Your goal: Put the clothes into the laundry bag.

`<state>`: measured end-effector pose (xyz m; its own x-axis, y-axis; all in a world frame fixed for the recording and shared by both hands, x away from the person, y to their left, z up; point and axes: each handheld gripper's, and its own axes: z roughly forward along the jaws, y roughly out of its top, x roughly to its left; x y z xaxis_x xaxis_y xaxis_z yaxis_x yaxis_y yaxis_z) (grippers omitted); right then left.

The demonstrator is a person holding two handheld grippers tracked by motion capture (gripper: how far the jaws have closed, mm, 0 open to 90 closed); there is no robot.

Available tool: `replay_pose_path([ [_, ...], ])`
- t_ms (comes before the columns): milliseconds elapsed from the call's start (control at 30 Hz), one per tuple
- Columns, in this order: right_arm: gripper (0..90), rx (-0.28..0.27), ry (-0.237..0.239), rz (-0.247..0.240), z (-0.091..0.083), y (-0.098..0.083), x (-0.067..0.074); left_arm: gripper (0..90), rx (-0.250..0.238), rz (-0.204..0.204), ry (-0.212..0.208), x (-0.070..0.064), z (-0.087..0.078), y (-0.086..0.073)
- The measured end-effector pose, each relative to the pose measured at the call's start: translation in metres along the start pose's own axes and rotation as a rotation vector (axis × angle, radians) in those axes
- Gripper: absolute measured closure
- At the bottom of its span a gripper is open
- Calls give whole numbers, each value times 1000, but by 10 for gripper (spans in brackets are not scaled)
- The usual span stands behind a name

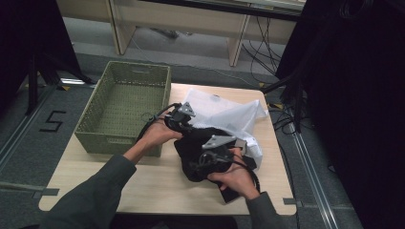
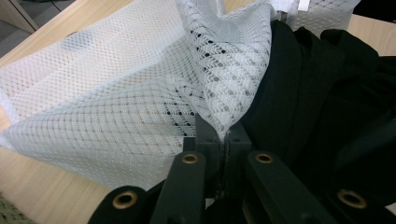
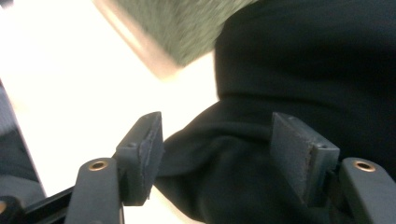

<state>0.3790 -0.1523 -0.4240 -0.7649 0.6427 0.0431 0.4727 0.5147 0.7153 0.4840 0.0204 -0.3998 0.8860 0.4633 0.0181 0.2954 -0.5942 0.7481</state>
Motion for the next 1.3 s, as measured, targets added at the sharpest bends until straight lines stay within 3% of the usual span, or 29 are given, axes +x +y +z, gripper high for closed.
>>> replay_pose_path([
  [33, 342, 39, -19, -36, 10, -1, 3, 873, 11, 18, 1, 1, 0, 0],
  [67, 339, 77, -35, -54, 22, -3, 5, 873, 4, 8, 2, 1, 1, 0],
  [100, 336, 132, -31, -36, 32, -5, 9, 873, 31, 38, -2, 3, -1, 0],
  [133, 333, 153, -6, -22, 43, -8, 10, 873, 27, 33, -2, 3, -1, 0],
  [167, 337, 156, -60, -94, 55, -13, 6, 873, 28, 34, -2, 4, -1, 0],
  [200, 361, 174, -87, -119, 63, -16, 7, 873, 29, 29, -5, 4, -1, 0],
  [233, 406, 187, -115, -135, 70, -21, 8, 873, 33, 37, -4, 5, -2, -1],
  [267, 475, 259, -110, -169, 71, -23, 8, 873, 22, 26, -2, 4, -1, -1],
  [300, 613, 244, -107, -176, 72, -25, 7, 873, 5, 11, -1, 3, -1, -1],
  [333, 686, 257, -103, -175, 70, -24, 6, 873, 9, 18, -2, 4, -1, -1],
  [367, 768, 252, -116, -214, 68, -22, 2, 874, 31, 41, -1, 5, -3, -1],
  [400, 796, 238, -122, -199, 64, -22, 2, 874, 13, 19, 0, 4, -2, -2],
  [467, 813, 147, -188, -170, 55, -18, -2, 874, -2, 1, 11, 3, -3, -2],
  [500, 815, 141, -183, -152, 38, -10, -13, 875, 5, 9, 5, 3, -5, -2],
  [533, 816, 99, -191, -99, 31, -8, -17, 876, -8, 7, 6, 3, -5, -2],
  [633, 820, 12, -252, 26, 6, -1, -52, 877, -27, 7, -12, 1, -8, 1],
  [667, 820, -13, -276, 58, 5, -1, -59, 877, -24, 16, -17, 0, -9, 3],
  [700, 821, -30, -300, 84, 4, -1, -70, 877, -4, 53, -22, 0, -10, 4],
  [733, 820, -36, -315, 138, 5, -1, -79, 877, 3, 56, -26, -2, -10, 5],
  [800, 820, -35, -334, 182, 11, -5, -97, 877, -12, 40, -32, -6, -8, 6],
  [833, 818, -24, -327, 243, 16, -7, -100, 877, -31, 28, -37, -8, -6, 7],
  [867, 815, -33, -345, 238, 24, -10, -106, 877, 3, 65, -43, -7, -6, 8],
  [933, 811, -51, -343, 290, 31, -11, -110, 877, -10, 52, -49, -10, -3, 9],
  [1033, 804, -74, -355, 270, 31, -5, -112, 876, -30, 36, -59, -15, 1, 10],
  [1067, 805, -104, -330, 333, 32, 0, -109, 875, -24, 40, -67, -15, 3, 11],
  [1100, 814, -135, -312, 338, 31, 5, -107, 875, -32, 36, -67, -16, 6, 11],
  [1133, 834, -180, -322, 301, 30, 9, -105, 876, -21, 39, -66, -16, 6, 11],
  [1233, 848, -233, -355, 290, 23, 17, -97, 876, -46, 35, -64, -17, 3, 12],
  [1300, 822, -166, -328, 289, 28, 9, -105, 875, -20, 52, -49, -12, -3, 10],
])
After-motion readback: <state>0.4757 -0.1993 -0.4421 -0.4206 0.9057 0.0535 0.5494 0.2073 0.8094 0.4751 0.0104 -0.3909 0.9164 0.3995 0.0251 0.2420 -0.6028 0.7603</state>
